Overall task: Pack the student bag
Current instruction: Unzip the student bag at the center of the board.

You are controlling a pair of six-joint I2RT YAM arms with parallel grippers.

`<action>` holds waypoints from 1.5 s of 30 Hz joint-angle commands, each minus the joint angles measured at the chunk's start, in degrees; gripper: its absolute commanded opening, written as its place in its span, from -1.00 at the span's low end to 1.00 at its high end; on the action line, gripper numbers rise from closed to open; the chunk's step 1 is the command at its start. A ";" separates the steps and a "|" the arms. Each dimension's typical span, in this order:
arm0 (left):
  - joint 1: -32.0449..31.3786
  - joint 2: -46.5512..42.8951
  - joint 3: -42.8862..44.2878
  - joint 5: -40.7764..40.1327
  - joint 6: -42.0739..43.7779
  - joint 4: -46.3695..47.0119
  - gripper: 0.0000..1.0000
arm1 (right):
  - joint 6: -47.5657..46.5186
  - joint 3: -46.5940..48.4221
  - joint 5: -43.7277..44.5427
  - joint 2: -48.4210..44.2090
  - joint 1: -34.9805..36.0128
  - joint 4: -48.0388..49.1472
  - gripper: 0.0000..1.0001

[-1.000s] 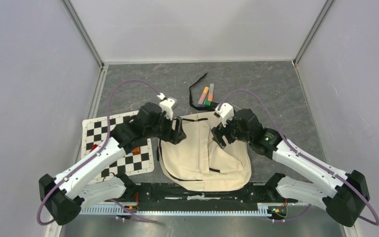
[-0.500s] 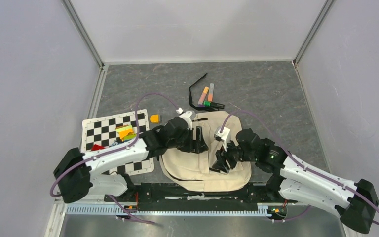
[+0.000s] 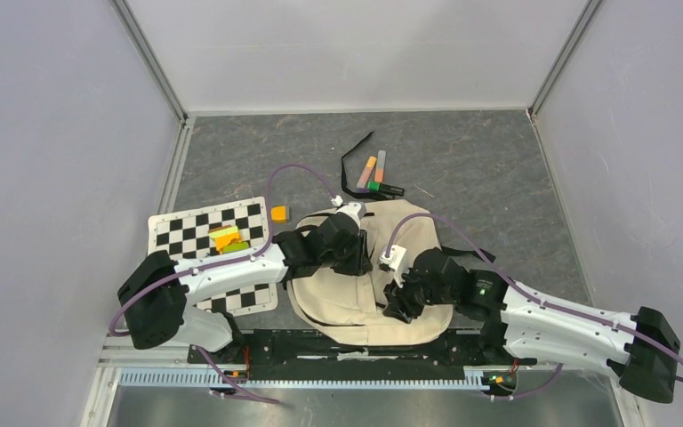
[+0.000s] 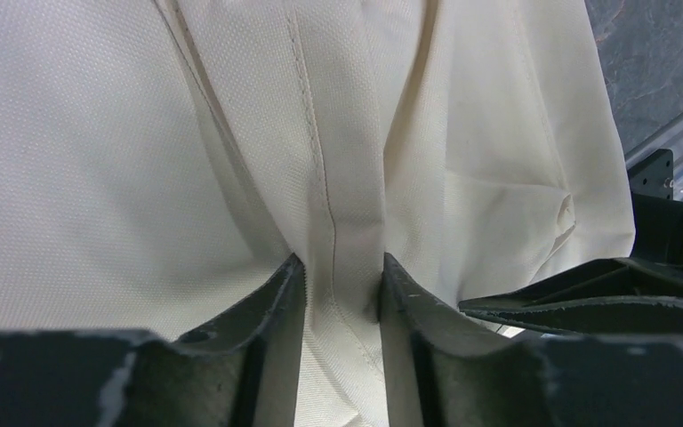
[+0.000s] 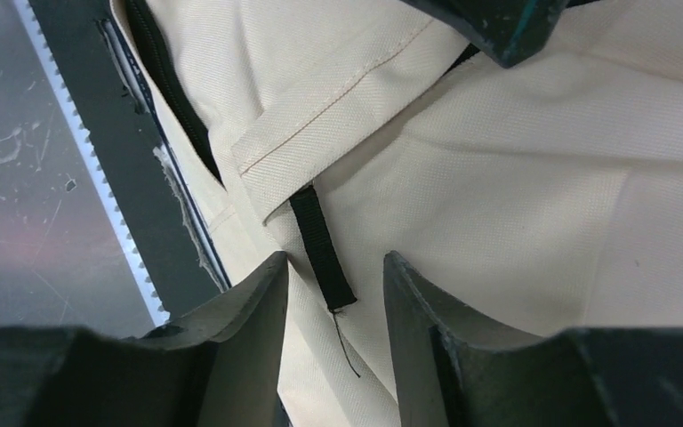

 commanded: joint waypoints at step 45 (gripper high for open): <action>-2.19 -18.03 -18.59 5.63 3.28 14.23 0.22 | 2.11 6.00 6.91 3.65 4.28 4.18 -1.00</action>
